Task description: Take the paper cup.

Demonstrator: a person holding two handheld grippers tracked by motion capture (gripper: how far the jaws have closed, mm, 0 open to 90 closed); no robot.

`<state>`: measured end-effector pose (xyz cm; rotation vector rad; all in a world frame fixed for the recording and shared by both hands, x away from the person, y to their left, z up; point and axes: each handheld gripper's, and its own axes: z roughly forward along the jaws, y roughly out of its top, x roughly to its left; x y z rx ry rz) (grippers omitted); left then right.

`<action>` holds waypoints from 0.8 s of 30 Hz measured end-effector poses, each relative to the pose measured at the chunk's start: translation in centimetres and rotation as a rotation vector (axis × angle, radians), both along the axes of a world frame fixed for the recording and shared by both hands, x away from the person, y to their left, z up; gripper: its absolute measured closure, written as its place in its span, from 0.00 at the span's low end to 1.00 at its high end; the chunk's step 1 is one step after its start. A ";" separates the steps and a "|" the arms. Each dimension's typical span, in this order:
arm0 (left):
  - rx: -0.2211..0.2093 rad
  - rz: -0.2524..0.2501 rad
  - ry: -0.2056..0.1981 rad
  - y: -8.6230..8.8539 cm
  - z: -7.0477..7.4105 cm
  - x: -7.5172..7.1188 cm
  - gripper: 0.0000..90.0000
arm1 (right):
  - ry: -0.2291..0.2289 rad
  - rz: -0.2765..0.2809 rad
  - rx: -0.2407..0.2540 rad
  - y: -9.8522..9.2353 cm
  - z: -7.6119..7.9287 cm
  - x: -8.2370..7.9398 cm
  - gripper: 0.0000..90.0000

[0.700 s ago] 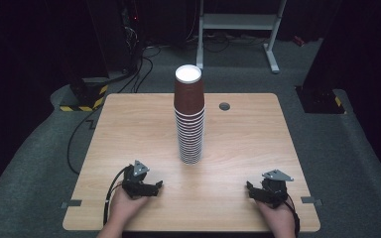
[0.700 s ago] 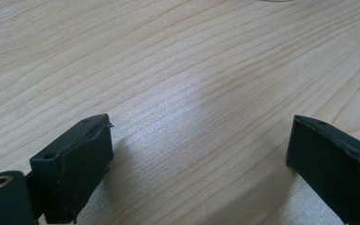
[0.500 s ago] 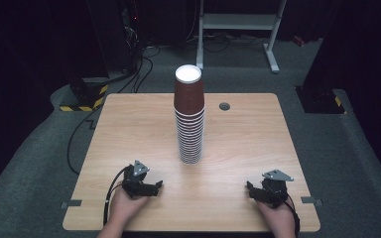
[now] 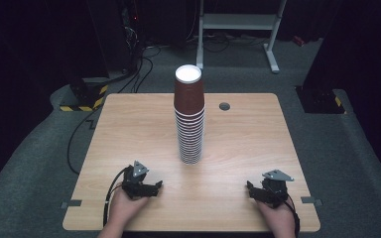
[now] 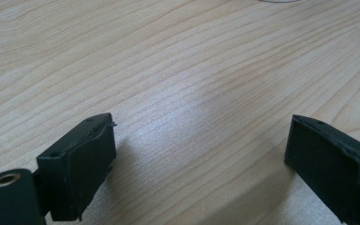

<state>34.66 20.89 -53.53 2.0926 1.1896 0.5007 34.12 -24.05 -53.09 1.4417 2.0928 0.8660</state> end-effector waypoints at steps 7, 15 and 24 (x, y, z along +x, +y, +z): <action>0.029 -0.006 -0.017 0.0 0.4 -0.2 0.18 | 0.000 0.004 -0.001 0.0 0.0 0.0 0.22; -0.024 -0.027 -0.084 0.5 1.6 -0.7 0.17 | 0.000 0.005 0.000 0.0 0.0 0.0 0.22; -0.053 -0.075 -0.123 0.3 2.0 -1.1 0.17 | -0.001 0.009 -0.001 0.0 0.0 0.0 0.22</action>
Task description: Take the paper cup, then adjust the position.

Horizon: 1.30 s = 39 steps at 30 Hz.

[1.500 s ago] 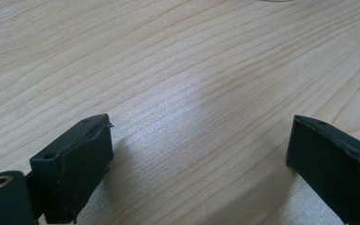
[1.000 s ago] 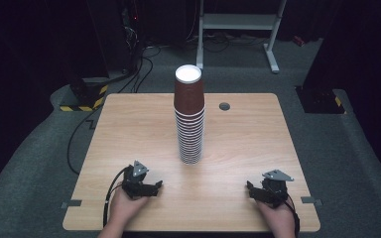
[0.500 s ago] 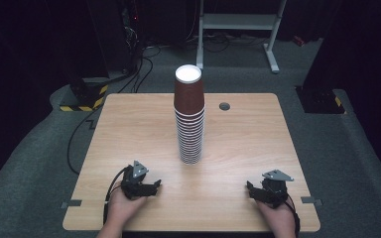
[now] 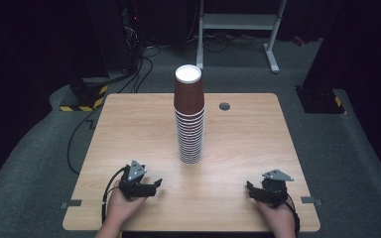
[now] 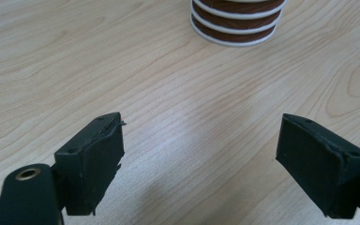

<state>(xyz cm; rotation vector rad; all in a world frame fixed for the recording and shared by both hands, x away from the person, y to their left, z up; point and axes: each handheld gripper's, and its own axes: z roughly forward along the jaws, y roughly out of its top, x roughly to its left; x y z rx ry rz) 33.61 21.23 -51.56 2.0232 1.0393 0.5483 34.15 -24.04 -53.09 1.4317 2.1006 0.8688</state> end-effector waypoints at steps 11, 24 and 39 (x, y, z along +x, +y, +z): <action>-0.151 -0.061 -0.057 -0.2 1.5 -0.4 0.17 | 0.013 0.014 0.001 0.0 0.0 0.0 0.15; -0.221 -0.103 -0.127 -1.3 3.7 -1.5 0.17 | 0.017 0.021 0.001 0.0 0.0 0.0 0.14; -0.292 -0.113 -0.136 -2.4 5.5 -1.7 0.16 | 0.016 0.023 0.001 0.0 0.0 0.0 0.15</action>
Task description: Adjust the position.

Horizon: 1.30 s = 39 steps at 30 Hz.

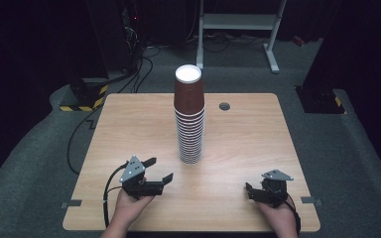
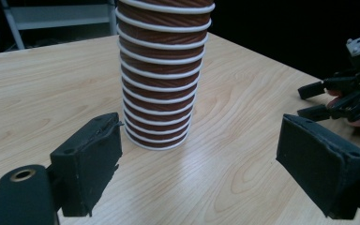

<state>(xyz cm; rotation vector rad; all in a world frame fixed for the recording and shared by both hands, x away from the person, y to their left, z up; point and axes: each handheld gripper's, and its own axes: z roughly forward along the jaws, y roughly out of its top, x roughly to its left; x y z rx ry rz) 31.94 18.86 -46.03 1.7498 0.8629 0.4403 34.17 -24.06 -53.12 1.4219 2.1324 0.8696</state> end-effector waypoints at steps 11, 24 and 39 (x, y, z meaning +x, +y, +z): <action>-0.020 -0.035 0.001 -0.9 2.7 0.8 0.11 | 0.000 -0.004 -0.002 0.0 0.0 0.0 0.15; -0.027 0.012 -0.083 -0.6 5.5 1.0 0.11 | -0.002 0.001 -0.002 0.1 0.0 0.2 0.15; -0.037 0.030 -0.114 -0.4 7.8 2.4 0.11 | -0.002 0.001 -0.002 0.1 0.0 0.2 0.15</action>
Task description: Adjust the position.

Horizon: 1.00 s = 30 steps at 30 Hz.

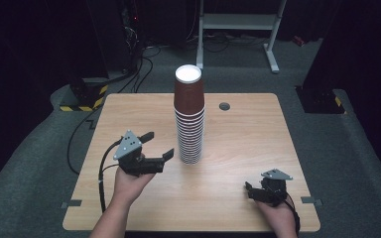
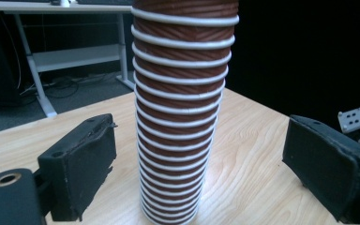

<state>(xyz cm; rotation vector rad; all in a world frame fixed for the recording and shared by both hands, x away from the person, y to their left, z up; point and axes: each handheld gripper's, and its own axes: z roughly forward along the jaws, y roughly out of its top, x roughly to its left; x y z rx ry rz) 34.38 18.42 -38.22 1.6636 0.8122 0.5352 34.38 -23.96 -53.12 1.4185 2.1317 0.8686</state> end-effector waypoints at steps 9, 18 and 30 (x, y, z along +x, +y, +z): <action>-0.008 -0.006 -0.018 -1.1 1.4 1.0 0.11 | 0.002 0.001 0.001 0.0 0.0 0.1 0.16; -0.030 0.025 -0.065 -2.2 2.4 1.2 0.11 | 0.000 0.002 0.000 0.1 0.0 0.0 0.16; -0.039 0.060 -0.113 -2.4 4.3 1.4 0.09 | 0.001 0.007 0.002 0.1 0.0 -0.1 0.16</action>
